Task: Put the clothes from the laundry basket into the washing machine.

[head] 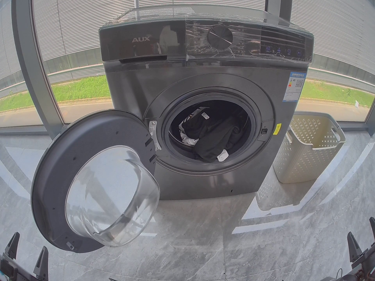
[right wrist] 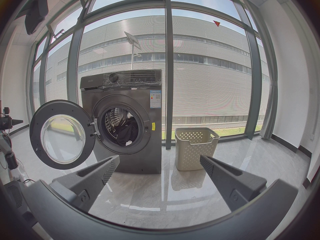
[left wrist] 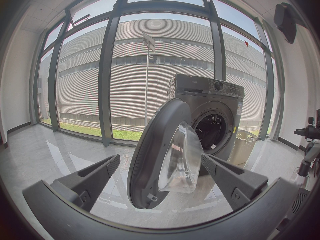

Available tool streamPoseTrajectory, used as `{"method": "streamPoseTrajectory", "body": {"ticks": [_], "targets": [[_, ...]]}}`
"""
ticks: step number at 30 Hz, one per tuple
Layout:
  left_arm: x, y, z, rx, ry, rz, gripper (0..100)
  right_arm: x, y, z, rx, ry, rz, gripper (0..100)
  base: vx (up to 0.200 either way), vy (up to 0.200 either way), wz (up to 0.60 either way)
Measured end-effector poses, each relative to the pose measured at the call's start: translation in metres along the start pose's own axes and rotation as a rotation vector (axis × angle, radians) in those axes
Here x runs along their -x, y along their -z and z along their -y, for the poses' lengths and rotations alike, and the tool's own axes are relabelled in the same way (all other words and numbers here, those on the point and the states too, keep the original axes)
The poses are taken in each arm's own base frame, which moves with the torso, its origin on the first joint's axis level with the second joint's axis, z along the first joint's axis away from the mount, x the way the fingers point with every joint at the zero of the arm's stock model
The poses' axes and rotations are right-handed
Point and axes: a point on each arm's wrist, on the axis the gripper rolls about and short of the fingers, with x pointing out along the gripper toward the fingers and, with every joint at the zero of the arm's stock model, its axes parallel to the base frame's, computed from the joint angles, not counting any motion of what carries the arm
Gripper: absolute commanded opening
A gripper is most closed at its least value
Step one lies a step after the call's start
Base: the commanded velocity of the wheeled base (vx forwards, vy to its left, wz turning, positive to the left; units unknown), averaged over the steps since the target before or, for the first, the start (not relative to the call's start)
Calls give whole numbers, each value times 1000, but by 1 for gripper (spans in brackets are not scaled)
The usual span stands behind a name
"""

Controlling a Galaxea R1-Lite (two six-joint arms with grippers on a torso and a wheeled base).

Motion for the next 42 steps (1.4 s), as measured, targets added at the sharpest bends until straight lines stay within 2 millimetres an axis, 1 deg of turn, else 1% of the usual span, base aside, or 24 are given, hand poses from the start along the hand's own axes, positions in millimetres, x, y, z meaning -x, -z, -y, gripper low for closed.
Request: {"method": "streamPoseTrajectory", "body": {"ticks": [13, 42], "targets": [[0, 1, 0, 1, -2, -10, 100, 0, 0, 0, 0, 0, 0, 100, 0, 0, 0], [0, 0, 0, 6, -4, -8, 100, 0, -1, 0, 0, 0, 10, 100, 0, 200, 0]]}}
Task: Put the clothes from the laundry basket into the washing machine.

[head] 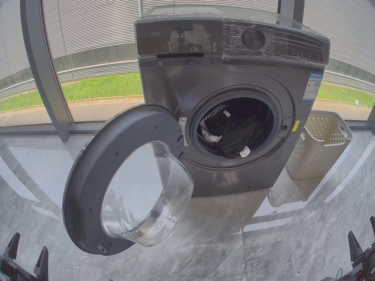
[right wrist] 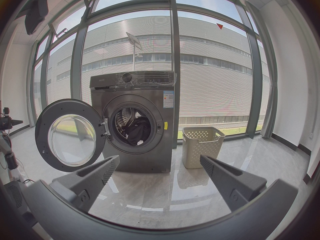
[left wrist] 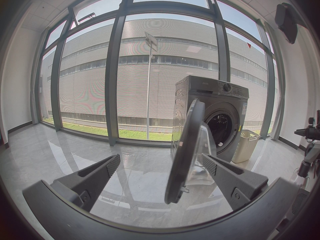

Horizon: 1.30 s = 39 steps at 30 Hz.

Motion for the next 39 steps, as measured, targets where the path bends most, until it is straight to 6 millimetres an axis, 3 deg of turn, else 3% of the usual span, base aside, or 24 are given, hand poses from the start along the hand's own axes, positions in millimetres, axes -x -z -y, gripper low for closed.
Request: {"method": "streamPoseTrajectory", "body": {"ticks": [4, 16, 20, 26, 33, 36, 39], "targets": [[0, 0, 0, 0, 0, 0, 100, 0, -1, 0, 0, 0, 9, 100, 0, 200, 0], [0, -1, 0, 2, 13, 17, 100, 0, -1, 0, 1, 0, 10, 100, 0, 0, 0], [2, -13, 2, -10, 31, 93, 100, 0, -1, 0, 1, 0, 10, 100, 0, 0, 0], [15, -65, 6, -24, 51, 261, 100, 0, -1, 0, 2, 0, 10, 100, 0, 0, 0], [26, -158, 10, -34, 160, 405, 100, 0, -1, 0, 1, 0, 10, 100, 0, 0, 0], [17, -192, 10, -26, 238, 406, 100, 0, -1, 0, 1, 0, 10, 100, 0, 0, 0], [-6, -215, 13, -10, 326, 351, 100, 0, -1, 0, 1, 0, 10, 100, 0, 0, 0]]}}
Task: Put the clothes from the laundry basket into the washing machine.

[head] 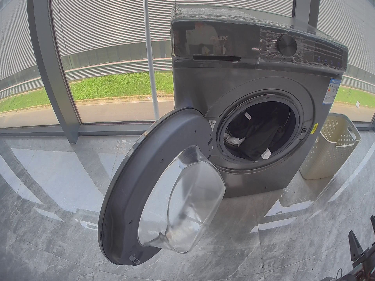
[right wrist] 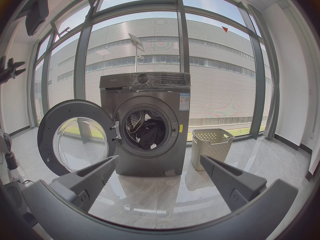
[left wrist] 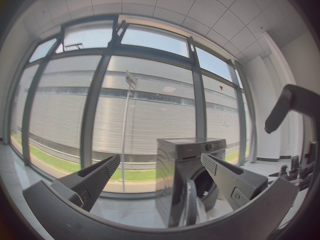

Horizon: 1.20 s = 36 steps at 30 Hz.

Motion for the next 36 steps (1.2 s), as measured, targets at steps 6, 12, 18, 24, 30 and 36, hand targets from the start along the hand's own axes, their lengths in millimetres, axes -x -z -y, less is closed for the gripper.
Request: {"method": "streamPoseTrajectory", "body": {"ticks": [6, 12, 18, 24, 30, 36], "targets": [[-53, 22, -4, 78, 91, -200, 0, 0, 0, 0, 0, 0, 0, 100, 0, 0, 0], [-63, 92, -5, 125, 68, -482, 0, 0, 0, 0, 0, 0, 0, 100, 0, 0, 0], [-53, 140, -13, 108, 27, -676, 0, 0, 0, 0, 2, 0, 0, 100, 0, 0, 0], [-55, 156, -15, 83, 67, -731, 0, 0, 0, 0, 2, 0, 0, 100, 0, 0, 0], [-72, 163, -18, 40, 126, -702, 0, 0, 0, 0, 2, 0, 0, 100, 0, 0, 0], [-78, 179, -18, 42, 192, -738, 0, 0, 0, 0, 2, 0, 0, 100, 0, 0, 0]]}}
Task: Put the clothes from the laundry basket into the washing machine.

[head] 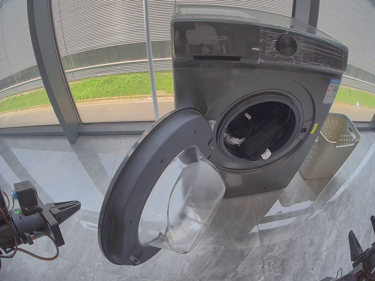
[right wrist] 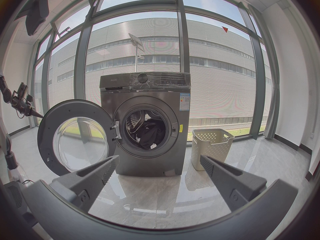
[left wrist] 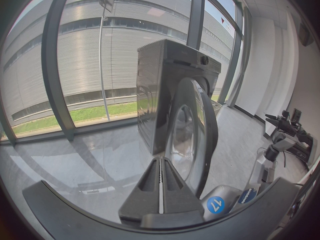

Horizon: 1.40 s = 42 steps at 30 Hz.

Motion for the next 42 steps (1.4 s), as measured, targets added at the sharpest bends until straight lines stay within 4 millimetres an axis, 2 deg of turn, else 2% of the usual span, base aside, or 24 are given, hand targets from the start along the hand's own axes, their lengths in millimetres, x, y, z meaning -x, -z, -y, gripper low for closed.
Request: {"method": "streamPoseTrajectory", "body": {"ticks": [8, 25, 36, 42], "targets": [[-9, 19, 1, 18, 36, -92, 0, 0, 0, 0, 0, 0, 0, 100, 0, 0, 0], [-26, 17, 25, -45, 285, -107, 0, 0, 0, 0, 1, 0, 0, 100, 0, 0, 0], [-33, 10, 41, -96, 405, -94, 0, 0, 0, 0, 4, 0, 1, 100, 0, 0, 0], [-54, -7, 54, -131, 482, -82, 0, 0, 0, 0, 5, 0, 0, 100, 0, 0, 0]]}}
